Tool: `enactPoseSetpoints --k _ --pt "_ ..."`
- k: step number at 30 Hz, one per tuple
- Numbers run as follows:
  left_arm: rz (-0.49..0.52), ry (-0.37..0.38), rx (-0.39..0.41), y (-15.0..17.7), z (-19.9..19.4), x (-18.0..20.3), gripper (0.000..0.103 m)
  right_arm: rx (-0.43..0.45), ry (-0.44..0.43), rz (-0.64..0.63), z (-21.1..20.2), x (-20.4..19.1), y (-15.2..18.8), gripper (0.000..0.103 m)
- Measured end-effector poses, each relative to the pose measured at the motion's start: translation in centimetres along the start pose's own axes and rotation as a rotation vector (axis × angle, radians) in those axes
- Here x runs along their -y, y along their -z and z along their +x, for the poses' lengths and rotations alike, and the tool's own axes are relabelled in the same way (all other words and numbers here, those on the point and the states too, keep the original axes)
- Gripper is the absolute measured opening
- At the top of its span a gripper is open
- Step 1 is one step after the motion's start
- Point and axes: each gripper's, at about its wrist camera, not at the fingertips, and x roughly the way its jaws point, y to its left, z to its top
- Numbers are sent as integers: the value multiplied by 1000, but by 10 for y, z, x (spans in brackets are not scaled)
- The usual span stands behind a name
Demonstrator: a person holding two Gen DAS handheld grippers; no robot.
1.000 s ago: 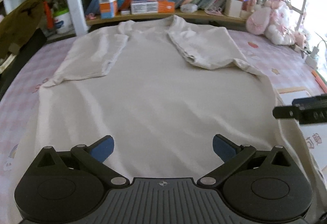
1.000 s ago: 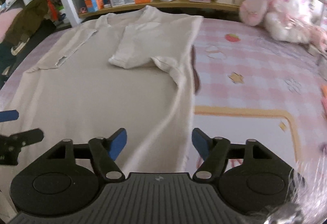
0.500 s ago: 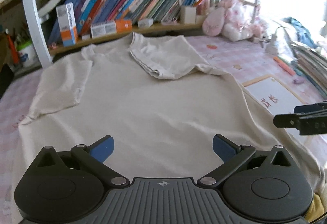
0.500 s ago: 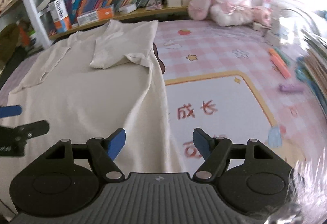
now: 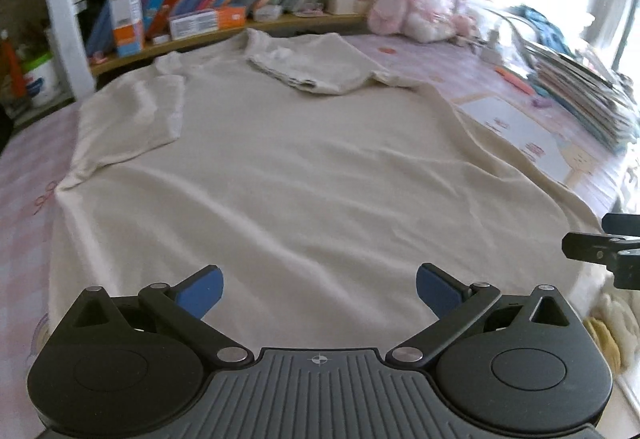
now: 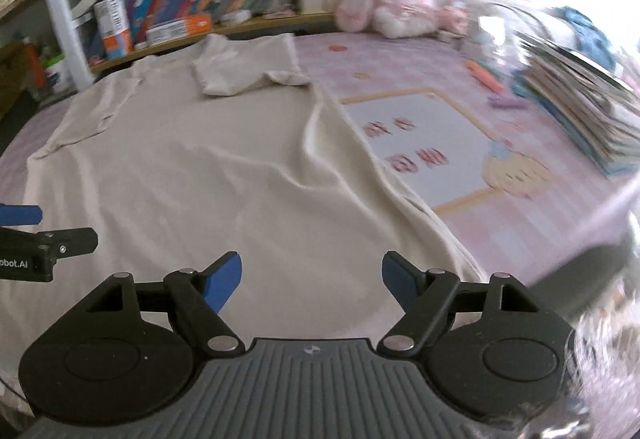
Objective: Fold clothes
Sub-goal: 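Lift both open grippers away and move them toward the shirt hem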
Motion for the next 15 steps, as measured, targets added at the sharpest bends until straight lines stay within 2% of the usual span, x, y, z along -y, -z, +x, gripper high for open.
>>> enactPoseSetpoints --k 7,15 --pt "81 87 -16 8 2 11 103 -21 80 68 -17 4 20 76" --pt "40 78 18 15 -9 -1 103 -23 92 37 -22 -7 22 76"
